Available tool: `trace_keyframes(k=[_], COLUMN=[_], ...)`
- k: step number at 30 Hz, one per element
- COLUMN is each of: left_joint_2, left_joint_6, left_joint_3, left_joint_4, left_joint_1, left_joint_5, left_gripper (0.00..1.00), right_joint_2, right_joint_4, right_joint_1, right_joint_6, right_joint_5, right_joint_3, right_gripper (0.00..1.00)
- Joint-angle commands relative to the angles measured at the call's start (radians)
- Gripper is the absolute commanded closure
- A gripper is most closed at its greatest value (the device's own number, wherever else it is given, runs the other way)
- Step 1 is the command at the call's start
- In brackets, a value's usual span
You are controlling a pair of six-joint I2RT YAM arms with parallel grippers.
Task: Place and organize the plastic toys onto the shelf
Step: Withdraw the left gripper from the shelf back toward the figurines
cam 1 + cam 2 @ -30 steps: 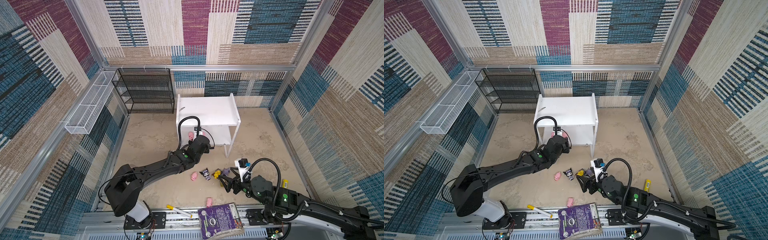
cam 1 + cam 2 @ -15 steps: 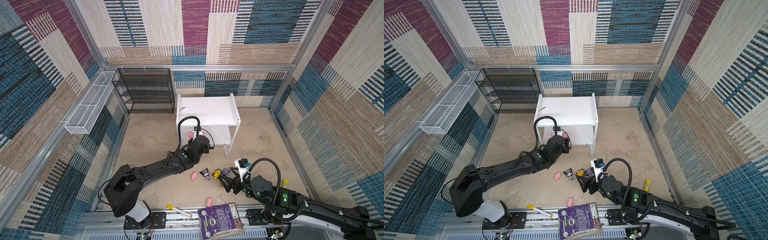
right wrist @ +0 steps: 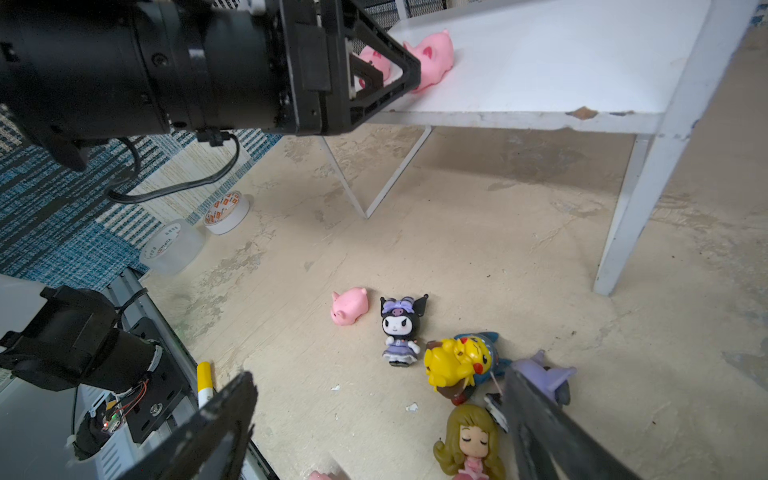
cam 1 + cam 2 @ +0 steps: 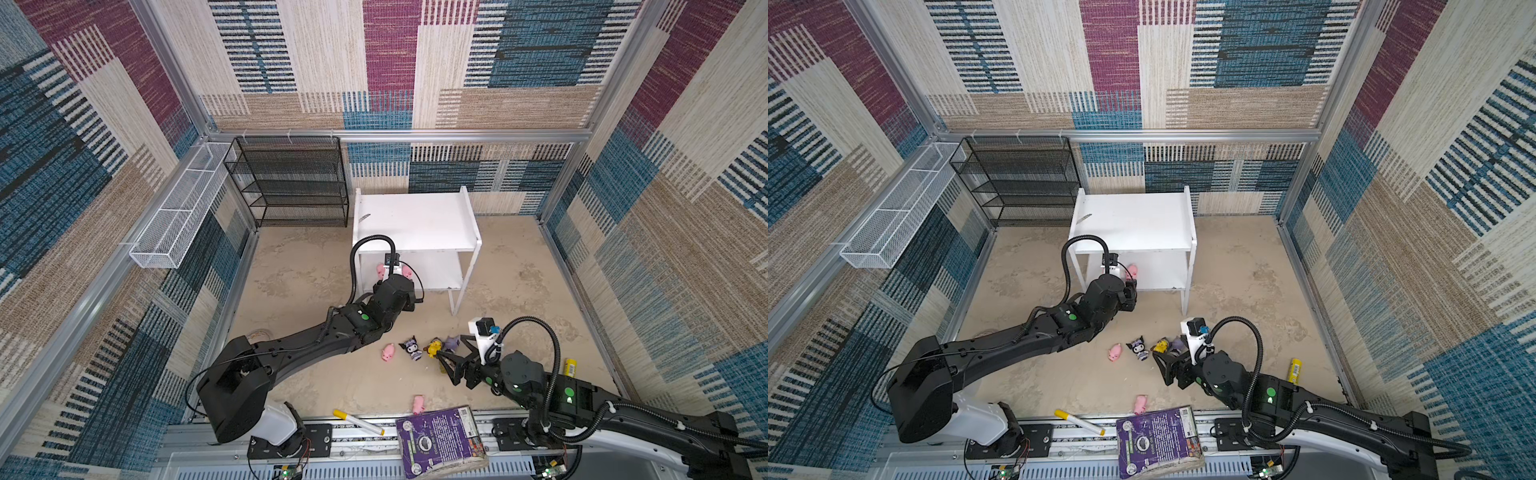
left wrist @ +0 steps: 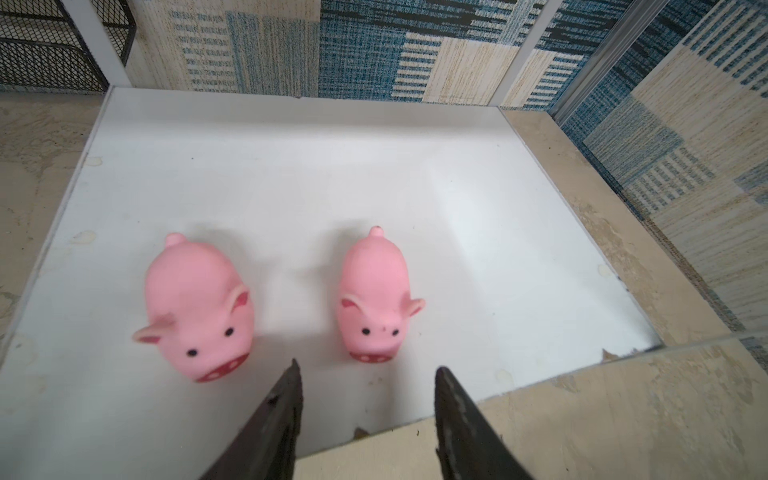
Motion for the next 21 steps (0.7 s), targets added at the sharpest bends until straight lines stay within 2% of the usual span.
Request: trace_keyframes(k=[1,15,21], left_joint_2=[-0.03,-0.17,-0.318], left_joint_6=[-0.016,-0.009,-0.027], left_joint_3=[-0.012,-0.102,-0.192], left_joint_4=[0.07,0.018,-0.094], left_joint_1=[-0.006,-0.047,-0.089], left_joint_5=[0.009,0.027,0.042], left_gripper=[0.51,0.56,0.56], right_joint_2=[0.003,0.003,0.006], right_joint_4=[0.024,0.027,0.037], right_joint_1=[0.001,0.001,0.0], right_joint_6=[-0.01,-0.007,-0.009], right_joint_5=[-0.001,-0.006,-0.011], right_joint_3=[-0.002,-0.008,-0.014], right_gripper=[0.07,0.07,0.07])
